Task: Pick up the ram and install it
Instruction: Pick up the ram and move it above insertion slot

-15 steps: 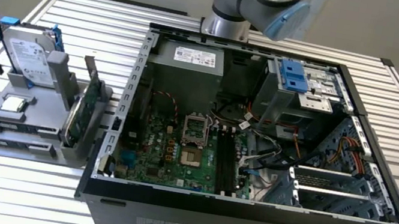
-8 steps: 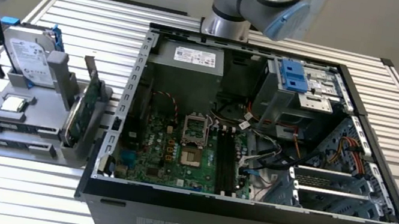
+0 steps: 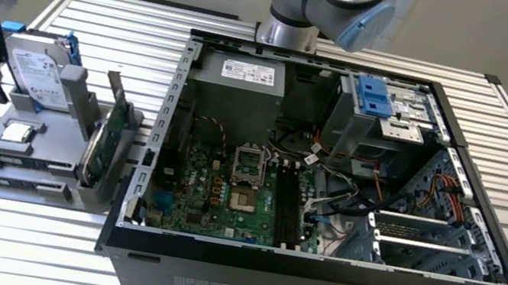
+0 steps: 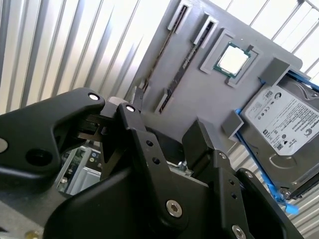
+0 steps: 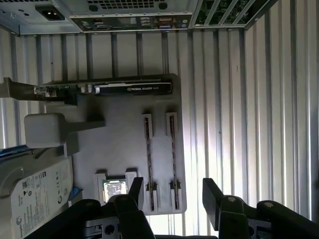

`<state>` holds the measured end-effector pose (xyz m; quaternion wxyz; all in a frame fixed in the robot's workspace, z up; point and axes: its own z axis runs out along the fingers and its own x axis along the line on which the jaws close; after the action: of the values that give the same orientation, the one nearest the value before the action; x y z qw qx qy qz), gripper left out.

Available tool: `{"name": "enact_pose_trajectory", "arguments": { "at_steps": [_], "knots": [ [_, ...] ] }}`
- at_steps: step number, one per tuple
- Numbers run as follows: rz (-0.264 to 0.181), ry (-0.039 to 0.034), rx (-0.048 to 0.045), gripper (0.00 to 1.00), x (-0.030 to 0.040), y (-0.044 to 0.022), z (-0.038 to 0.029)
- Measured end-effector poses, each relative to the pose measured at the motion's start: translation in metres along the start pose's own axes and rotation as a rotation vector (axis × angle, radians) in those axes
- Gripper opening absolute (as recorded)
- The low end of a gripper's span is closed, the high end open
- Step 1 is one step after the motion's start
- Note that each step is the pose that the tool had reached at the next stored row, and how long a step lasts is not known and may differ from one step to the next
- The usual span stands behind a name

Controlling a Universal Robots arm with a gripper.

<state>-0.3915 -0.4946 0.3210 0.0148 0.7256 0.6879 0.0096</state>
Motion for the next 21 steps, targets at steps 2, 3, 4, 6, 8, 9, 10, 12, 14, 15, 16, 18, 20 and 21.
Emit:
{"name": "enact_pose_trajectory", "arguments": {
  "at_steps": [2,3,4,6,8,9,10,12,14,15,16,18,20,21],
  "knots": [
    [0.0,-0.0002,0.0001,1.0,0.0,0.0,0.0018],
    [0.0,-0.0004,0.0001,1.0,0.0,0.0,0.0028],
    [0.0,-0.0006,0.0001,1.0,0.0001,0.0,0.0038],
    [0.0,-0.0011,0.0,1.0,0.0,-0.0001,0.0059],
    [0.0,-0.0015,0.0,1.0,0.0001,-0.0001,0.0079],
    [0.0,-0.0018,0.0,1.0,0.0001,-0.0001,0.0089],
    [0.0,-0.0019,-0.0001,1.0,0.0001,-0.0001,0.0098],
    [0.0,-0.0025,-0.0001,1.0,0.0001,-0.0001,0.0117],
    [0.0,-0.0036,-0.0001,1.0,0.0001,-0.0002,0.0137],
    [0.0,-0.004,-0.0002,1.0,0.0001,-0.0003,0.0147],
    [0.0,-0.0045,-0.0001,1.0,0.0001,-0.0003,0.0156],
    [0.0,-0.0052,-0.0002,1.0,0.0002,-0.0004,0.0171],
    [0.0,-0.0059,-0.0002,1.0,0.0002,-0.0004,0.0184],
    [0.0,-0.0063,-0.0002,1.0,0.0002,-0.0004,0.0189]
  ]
}}
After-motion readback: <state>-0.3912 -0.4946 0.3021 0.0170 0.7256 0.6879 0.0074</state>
